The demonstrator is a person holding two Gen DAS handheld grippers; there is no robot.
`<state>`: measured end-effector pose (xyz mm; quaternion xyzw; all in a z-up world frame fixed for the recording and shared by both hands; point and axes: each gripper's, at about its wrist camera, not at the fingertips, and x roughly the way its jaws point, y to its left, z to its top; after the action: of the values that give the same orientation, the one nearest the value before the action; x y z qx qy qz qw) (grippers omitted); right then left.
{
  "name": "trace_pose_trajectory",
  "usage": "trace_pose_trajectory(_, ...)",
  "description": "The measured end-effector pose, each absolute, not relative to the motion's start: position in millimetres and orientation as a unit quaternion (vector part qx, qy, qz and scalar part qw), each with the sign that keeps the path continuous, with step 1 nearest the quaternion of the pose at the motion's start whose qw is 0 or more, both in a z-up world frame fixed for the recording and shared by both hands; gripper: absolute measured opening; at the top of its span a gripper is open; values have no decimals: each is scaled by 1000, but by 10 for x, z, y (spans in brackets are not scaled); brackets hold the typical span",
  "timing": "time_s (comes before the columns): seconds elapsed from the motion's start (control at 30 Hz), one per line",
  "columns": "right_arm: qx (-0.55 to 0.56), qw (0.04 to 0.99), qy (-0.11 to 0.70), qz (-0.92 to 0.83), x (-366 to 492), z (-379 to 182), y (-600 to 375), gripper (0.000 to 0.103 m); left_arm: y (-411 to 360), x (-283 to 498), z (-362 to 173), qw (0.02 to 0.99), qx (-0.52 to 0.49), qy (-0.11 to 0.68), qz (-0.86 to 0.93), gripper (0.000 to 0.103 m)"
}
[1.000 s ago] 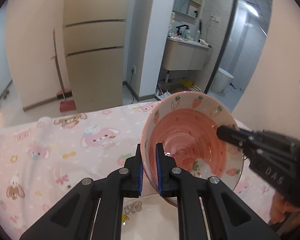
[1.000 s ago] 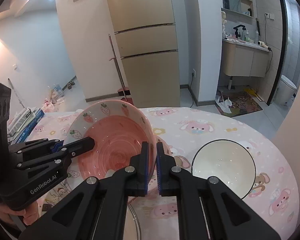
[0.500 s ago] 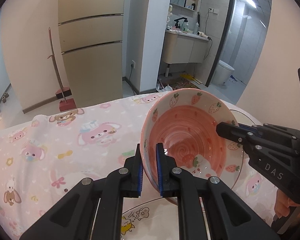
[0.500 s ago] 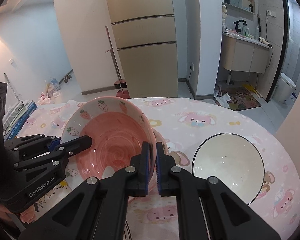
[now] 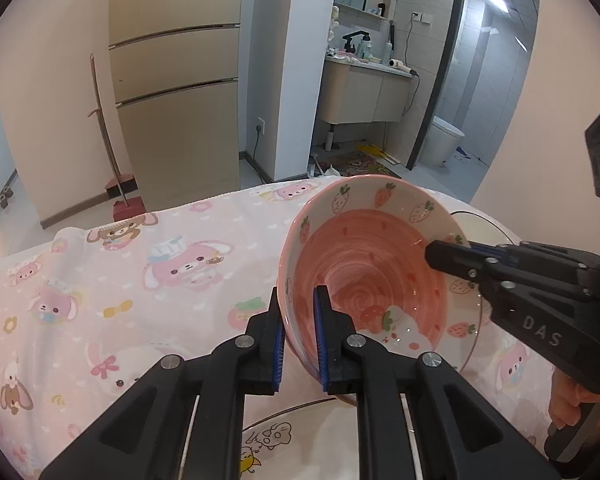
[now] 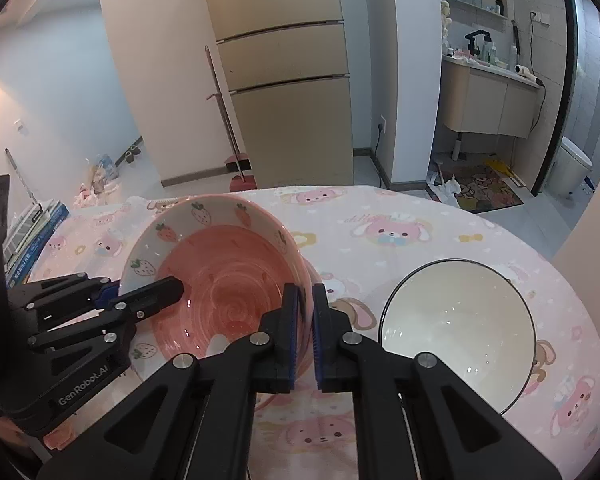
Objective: Organize plates and bowls
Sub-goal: 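Lift the pink bowl with both grippers and carry it over the other pink bowl, then lower the pink bowl into the other pink bowl and open both grippers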
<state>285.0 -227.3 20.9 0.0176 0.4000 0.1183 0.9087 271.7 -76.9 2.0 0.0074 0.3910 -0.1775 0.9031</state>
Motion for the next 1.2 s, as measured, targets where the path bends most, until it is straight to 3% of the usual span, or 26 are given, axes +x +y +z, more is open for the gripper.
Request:
trace_pose_trajectory(0.93, -14, 903, 418, 99, 2902, 88, -2254, 12, -822, 2732, -96, 901, 36, 399, -165, 17)
trace_pose_trajectory(1.2, 31, 895, 427, 123, 2939, 125, -2392, 16, -844, 2624, 53, 911, 49, 375, -164, 17)
